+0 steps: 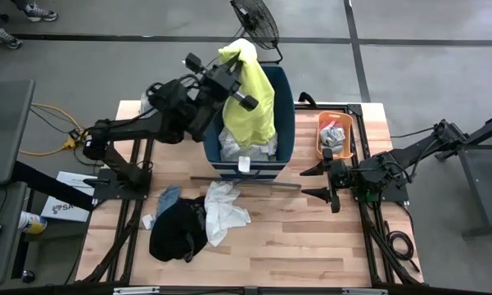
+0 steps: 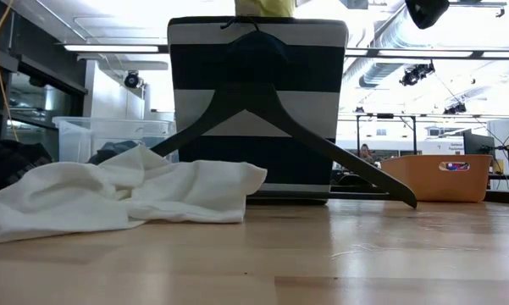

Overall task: Pick & Place Cloths
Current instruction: Put the yellow shirt into the blue laundry organizer

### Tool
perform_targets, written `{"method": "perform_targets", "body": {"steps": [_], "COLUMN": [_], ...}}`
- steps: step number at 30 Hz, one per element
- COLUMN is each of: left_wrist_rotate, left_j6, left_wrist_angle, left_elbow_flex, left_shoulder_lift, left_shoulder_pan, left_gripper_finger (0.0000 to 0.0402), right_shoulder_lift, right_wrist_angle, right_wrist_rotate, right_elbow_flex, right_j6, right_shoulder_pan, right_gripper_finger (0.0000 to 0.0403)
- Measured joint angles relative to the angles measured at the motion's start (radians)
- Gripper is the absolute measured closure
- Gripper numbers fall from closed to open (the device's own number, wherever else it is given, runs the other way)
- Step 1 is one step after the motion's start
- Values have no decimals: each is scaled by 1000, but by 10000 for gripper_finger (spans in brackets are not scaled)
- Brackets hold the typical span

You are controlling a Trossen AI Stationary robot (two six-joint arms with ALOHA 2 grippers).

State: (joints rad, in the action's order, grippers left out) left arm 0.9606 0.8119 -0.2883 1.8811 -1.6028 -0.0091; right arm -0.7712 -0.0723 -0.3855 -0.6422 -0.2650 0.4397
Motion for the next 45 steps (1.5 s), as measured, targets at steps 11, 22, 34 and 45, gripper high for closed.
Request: {"method": "perform_targets", "body": {"steps": [11,22,34,45], "left_wrist_rotate": [45,-39,-305,-496], "left_j6": [-209,-472,-720,-798], "left_wrist_angle": [176,511,827,1013], "left_elbow_flex": [0,0,0,1], "left_shoulder_lift": [-23,-34,-35,-90], "left_shoulder_pan": [92,177,259,305], "left_gripper_finger": [396,396,396,396], "right_shoulder_lift": [0,0,0,0], "right_wrist_angle": [0,0,0,0], "right_wrist_rotate": [0,0,0,0], "right_elbow_flex": [0,0,0,0], "right_j6": [0,0,0,0], "right_shoulder_pan": [0,0,0,-1], "right_gripper_finger": [156,156,156,156]}}
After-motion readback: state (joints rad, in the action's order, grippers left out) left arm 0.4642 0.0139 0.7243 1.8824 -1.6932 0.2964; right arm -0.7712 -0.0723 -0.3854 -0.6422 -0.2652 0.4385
